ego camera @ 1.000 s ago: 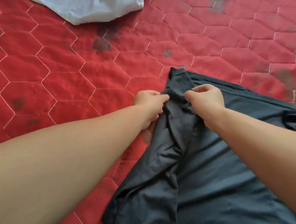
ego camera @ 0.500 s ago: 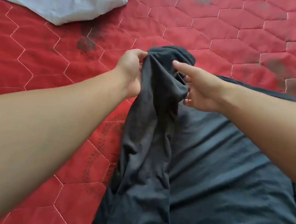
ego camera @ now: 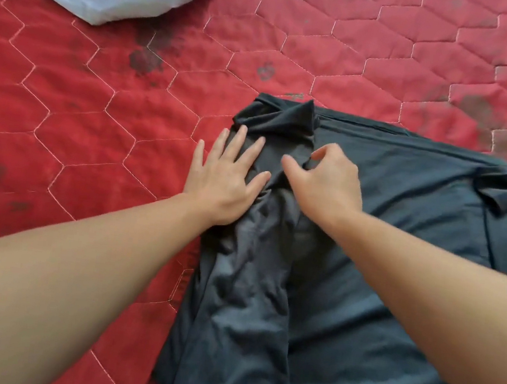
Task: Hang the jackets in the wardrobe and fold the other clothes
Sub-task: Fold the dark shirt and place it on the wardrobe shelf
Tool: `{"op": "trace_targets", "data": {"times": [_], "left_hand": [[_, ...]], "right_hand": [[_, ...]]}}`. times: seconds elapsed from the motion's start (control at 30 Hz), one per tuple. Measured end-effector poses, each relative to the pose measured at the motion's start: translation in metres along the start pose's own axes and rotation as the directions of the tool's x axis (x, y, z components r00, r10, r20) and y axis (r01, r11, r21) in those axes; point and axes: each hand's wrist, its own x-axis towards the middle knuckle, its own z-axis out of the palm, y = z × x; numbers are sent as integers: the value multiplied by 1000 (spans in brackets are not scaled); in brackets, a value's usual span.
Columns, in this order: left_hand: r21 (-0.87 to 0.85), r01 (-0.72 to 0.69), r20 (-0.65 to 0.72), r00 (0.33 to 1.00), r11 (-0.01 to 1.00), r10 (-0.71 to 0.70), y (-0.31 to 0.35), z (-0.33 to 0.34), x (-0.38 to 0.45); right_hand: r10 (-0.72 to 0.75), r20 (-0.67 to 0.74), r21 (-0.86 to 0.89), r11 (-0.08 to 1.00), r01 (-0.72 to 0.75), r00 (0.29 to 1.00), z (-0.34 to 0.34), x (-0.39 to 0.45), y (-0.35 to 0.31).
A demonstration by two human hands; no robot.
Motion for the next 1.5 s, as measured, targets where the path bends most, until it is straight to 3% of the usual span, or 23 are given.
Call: {"op": "trace_targets", "data": {"times": [0.07,0.13,0.2,0.27,0.33,0.5,0.57,0.63,0.67,0.73,0.8,0.87,0.9,1.03,1.13,1.2,1.37,1.43,1.5], "left_hand": [[22,0,8,1000,1000,0,-2,1,1],[32,13,11,1000,999,-13,1,3,3],[-22,16,-21,1000,1000,-16,-2,4,7],[-69,20,-79,997,997,-25,-15,3,10],[-37,23,-120,992,999,-27,-32,3,11],[-4,14,-176,984,1000,-14,-39,6,9],[-4,17,-182,983,1000,-18,-39,6,9],[-10,16,-188,982,1000,-18,-41,6,9],[-13,15,-190,982,1000,-17,-41,6,9],[-17,13,-191,982,1000,-16,-40,6,9],[-23,15,-190,982,1000,-19,-40,6,9],[-31,13,-183,983,999,-18,-41,6,9],[-33,14,-183,983,999,-20,-40,6,8],[-35,16,-188,982,999,-22,-41,6,9],[-38,16,-179,984,999,-23,-42,7,8],[-42,15,-154,988,999,-22,-43,7,10],[-183,33,-93,994,983,-50,-41,2,-1],[-245,38,-129,989,969,-72,-30,10,-32],[-312,17,-161,984,950,-70,-16,21,-74]], "right_hand": [[113,121,194,972,-135,986,4,12,-8],[116,236,305,934,-187,965,10,20,-9],[105,230,350,919,-183,967,11,26,1],[99,172,306,941,-148,980,1,33,16],[82,215,240,962,-134,973,-15,37,25],[55,121,163,984,-75,991,-26,62,-8],[90,234,144,981,-126,968,-22,74,-27],[70,362,253,952,-170,930,-18,82,-41],[10,343,353,925,-139,939,-18,86,-46],[-75,161,519,854,-20,984,-19,95,-51],[-93,5,344,935,86,996,-24,103,-50],[-104,-16,-40,994,103,995,-27,103,-41],[-114,-15,-146,983,110,993,-27,98,-36],[-301,-115,-166,945,281,947,-21,52,-21],[-77,-10,-181,981,74,997,-16,12,4],[30,101,-161,987,-13,994,-18,-6,17],[5,421,-48,999,17,907,-21,-31,30],[-9,429,116,992,-45,903,-23,-39,40],[29,323,249,962,-115,946,-26,-48,50]]}}
